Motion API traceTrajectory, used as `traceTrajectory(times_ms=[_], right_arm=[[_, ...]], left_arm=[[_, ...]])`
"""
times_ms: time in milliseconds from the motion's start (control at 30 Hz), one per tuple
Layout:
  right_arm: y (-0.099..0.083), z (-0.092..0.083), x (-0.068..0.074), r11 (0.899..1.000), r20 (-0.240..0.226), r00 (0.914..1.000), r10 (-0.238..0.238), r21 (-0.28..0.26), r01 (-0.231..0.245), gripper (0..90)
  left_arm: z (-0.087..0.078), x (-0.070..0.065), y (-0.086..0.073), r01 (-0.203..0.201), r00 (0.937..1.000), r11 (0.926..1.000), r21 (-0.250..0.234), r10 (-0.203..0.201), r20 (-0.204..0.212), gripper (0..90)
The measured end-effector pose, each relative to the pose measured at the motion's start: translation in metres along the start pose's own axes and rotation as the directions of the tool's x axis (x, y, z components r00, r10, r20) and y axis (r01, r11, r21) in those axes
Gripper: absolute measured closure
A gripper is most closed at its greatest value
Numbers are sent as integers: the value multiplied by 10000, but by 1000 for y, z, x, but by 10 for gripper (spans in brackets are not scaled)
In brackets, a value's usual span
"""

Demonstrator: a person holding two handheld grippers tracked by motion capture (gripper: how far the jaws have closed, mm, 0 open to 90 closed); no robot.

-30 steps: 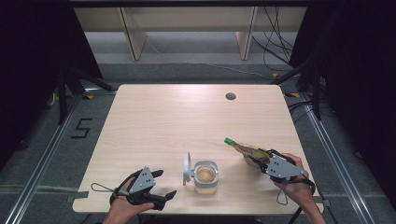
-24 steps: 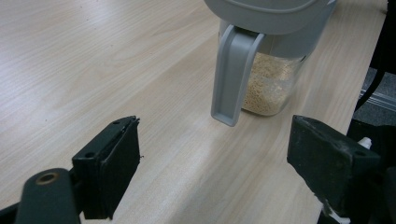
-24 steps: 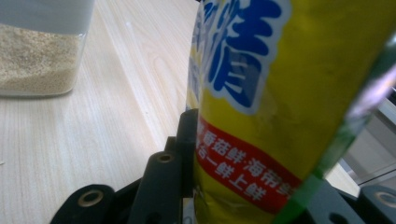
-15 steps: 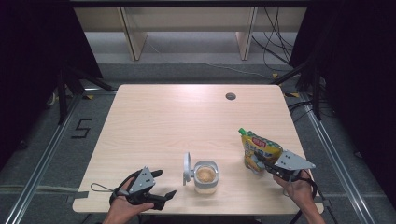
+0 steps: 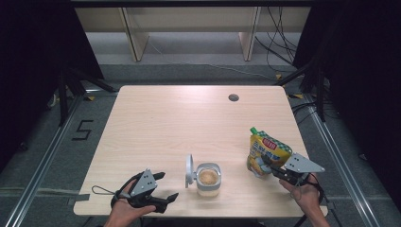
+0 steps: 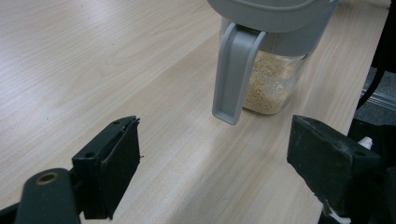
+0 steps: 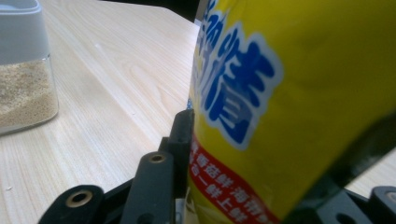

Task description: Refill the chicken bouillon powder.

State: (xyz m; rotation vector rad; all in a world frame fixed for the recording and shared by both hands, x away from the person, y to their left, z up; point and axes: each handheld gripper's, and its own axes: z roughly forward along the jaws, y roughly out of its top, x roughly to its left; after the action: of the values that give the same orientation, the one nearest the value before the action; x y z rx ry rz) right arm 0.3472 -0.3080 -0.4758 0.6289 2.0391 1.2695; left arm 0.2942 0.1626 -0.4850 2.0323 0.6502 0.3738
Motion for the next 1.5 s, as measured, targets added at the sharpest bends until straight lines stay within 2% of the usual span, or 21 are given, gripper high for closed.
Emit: traceTrajectory(times_ms=[133, 167, 200, 233, 367, 533, 667, 733, 767, 800, 833, 1067, 1133, 1167, 1267, 1300, 1333, 1367, 1400, 1433, 1500], right_arm=[[0, -5, -1, 9997, 119, 9998, 164, -164, -162, 599], [1, -8, 0, 9997, 143, 9998, 149, -173, -146, 592], [2, -8, 1, 9995, 151, 9998, 132, -302, -127, 581], [3, -11, 2, 10000, 136, 9999, 70, -64, -69, 563], [5, -13, 5, 9999, 403, 9991, 113, -89, -109, 451], [5, -23, 11, 9931, 881, 9906, 1045, 446, -1088, 377], [3, -34, 14, 9868, 1011, 9844, 1438, 600, -1503, 354], [3, -40, 18, 9764, 1118, 9738, 1981, 647, -2060, 343], [3, -44, 21, 9645, 1063, 9649, 2401, 864, -2495, 339], [2, -44, 21, 9678, 1004, 9684, 2283, 851, -2370, 330], [2, -49, 26, 9567, 1062, 9592, 2618, 1027, -2725, 327], [-1, -52, 35, 9485, 912, 9561, 2784, 1307, -2886, 298], [-1, -53, 36, 9525, 712, 9622, 2630, 1396, -2707, 283], [-1, -56, 41, 9390, 788, 9515, 2974, 1561, -3064, 268], [-2, -57, 44, 9351, 779, 9499, 3027, 1683, -3118, 257], [-3, -58, 44, 9511, 560, 9653, 2552, 1653, -2611, 250], [-3, -58, 44, 9511, 560, 9653, 2552, 1653, -2611, 250], [-3, -59, 47, 9354, 575, 9531, 2970, 1831, -3025, 242], [-4, -58, 47, 9451, 453, 9607, 2738, 1727, -2775, 239], [-2, -61, 53, 9231, 630, 9452, 3202, 2036, -3263, 238], [-4, -61, 54, 9400, 498, 9619, 2689, 2042, -2733, 236]], left_arm=[[0, -1, 0, 7, 10000, 10000, 3, -7, -29, 165], [1, -3, -1, 371, 9993, 9993, -1, -371, -98, 165], [1, -3, -1, 371, 9993, 9993, -1, -371, -98, 165], [1, -3, -1, 366, 9993, 9993, -4, -366, -105, 165], [1, -3, -1, 464, 9989, 9989, -101, -464, 8, 165], [1, -2, -1, 359, 9994, 9994, 4, -359, -1, 165], [0, -2, -1, 360, 9993, 9993, -22, -360, -88, 165], [0, -2, -1, 363, 9993, 9993, 8, -363, -68, 165], [0, -2, -1, 319, 9995, 9995, 17, -319, -65, 165], [0, -2, -1, 357, 9993, 9994, 15, -357, -64, 165], [0, -2, 0, 325, 9995, 9995, 13, -325, -63, 165], [2, -2, 0, 413, 9991, 9991, -36, -413, -99, 165], [1, -1, 0, 361, 9993, 9993, 25, -361, -98, 165], [2, 0, 0, 345, 9994, 9994, 41, -345, -82, 165], [2, 0, 0, 337, 9993, 9994, -4, -337, -140, 165], [3, 0, 0, 352, 9993, 9994, -17, -352, -93, 165], [3, 0, 0, 352, 9993, 9994, -17, -352, -93, 165], [3, 0, 0, 344, 9994, 9994, -20, -344, -94, 165], [2, -1, 0, 347, 9993, 9994, -9, -347, -139, 165], [2, 0, 0, 335, 9993, 9994, -6, -335, -139, 164], [2, 0, 0, 386, 9992, 9992, -32, -386, -61, 164]])
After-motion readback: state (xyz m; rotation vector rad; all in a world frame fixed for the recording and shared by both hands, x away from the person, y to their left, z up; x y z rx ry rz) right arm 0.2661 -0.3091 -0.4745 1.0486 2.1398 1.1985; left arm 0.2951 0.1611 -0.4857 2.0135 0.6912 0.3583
